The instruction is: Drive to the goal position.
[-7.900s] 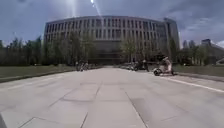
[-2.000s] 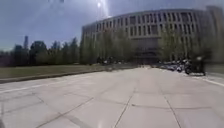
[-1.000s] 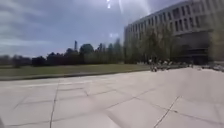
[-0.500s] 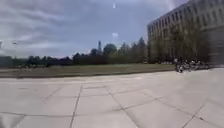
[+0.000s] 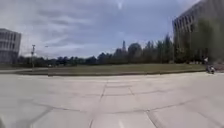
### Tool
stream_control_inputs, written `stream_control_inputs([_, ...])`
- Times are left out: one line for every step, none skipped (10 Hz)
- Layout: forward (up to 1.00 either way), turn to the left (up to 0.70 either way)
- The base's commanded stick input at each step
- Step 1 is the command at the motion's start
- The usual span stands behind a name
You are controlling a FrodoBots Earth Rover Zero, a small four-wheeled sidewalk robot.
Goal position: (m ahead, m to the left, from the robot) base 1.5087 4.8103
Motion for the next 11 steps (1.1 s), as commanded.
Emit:
stream_control_inputs([0.00,0.50])
stream_control_inputs([0.00,0.50])
stream_control_inputs([0.00,0.50])
stream_control_inputs([0.00,0.50])
stream_control_inputs([0.00,0.50])
stream_control_inputs([0.00,0.50])
stream_control_inputs([0.00,0.50])
stream_control_inputs([0.00,0.50])
stream_control_inputs([0.00,0.50])
stream_control_inputs([0.00,0.50])
stream_control_inputs([0.00,0.50])
